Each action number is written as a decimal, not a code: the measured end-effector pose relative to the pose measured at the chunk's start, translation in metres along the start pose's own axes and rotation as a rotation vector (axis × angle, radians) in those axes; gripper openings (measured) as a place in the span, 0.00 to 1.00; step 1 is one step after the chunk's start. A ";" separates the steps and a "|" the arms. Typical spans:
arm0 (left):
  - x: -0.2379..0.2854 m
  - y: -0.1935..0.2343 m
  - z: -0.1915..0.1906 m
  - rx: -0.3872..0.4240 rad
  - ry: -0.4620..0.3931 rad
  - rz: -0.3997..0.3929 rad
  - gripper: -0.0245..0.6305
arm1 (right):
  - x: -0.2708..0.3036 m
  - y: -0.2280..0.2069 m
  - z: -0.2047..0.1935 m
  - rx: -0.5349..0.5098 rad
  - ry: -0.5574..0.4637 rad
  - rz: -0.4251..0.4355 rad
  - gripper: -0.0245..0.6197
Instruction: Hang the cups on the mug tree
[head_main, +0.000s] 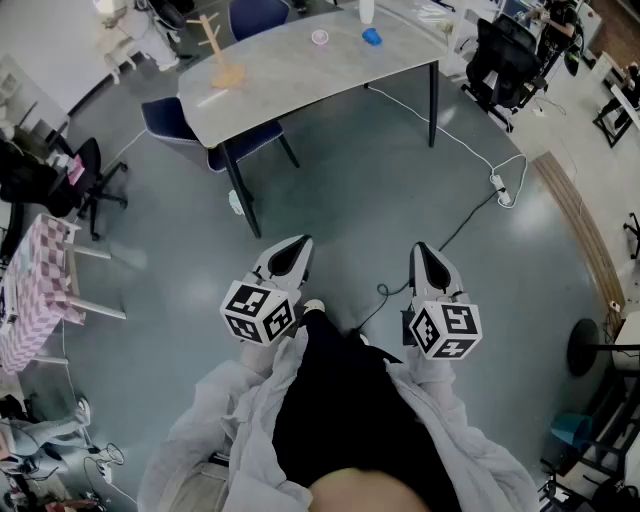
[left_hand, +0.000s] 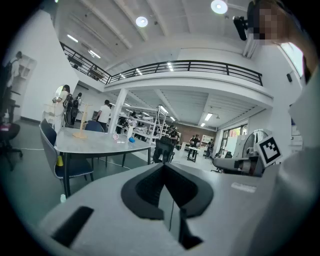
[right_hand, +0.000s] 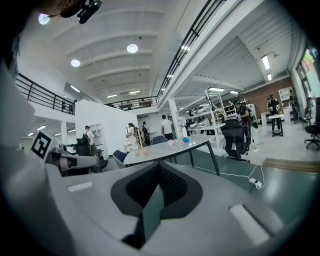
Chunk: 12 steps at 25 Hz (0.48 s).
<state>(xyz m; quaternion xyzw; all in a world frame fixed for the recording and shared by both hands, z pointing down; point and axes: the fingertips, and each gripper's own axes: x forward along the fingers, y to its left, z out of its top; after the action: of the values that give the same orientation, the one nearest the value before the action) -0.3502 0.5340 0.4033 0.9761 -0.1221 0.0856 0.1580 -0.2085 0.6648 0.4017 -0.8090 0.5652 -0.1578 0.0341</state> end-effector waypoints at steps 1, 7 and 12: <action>-0.002 0.002 -0.004 0.003 0.007 0.013 0.03 | -0.002 0.003 -0.004 0.009 0.006 0.015 0.06; -0.025 0.003 -0.019 -0.064 -0.017 0.048 0.03 | -0.002 0.020 -0.017 0.001 0.021 0.054 0.06; -0.038 0.005 -0.021 -0.077 -0.028 0.059 0.03 | -0.014 0.036 -0.020 -0.046 0.044 0.065 0.06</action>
<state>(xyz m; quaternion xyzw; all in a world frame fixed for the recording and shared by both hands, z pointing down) -0.3907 0.5446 0.4167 0.9664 -0.1562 0.0717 0.1910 -0.2509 0.6669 0.4089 -0.7870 0.5955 -0.1613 0.0082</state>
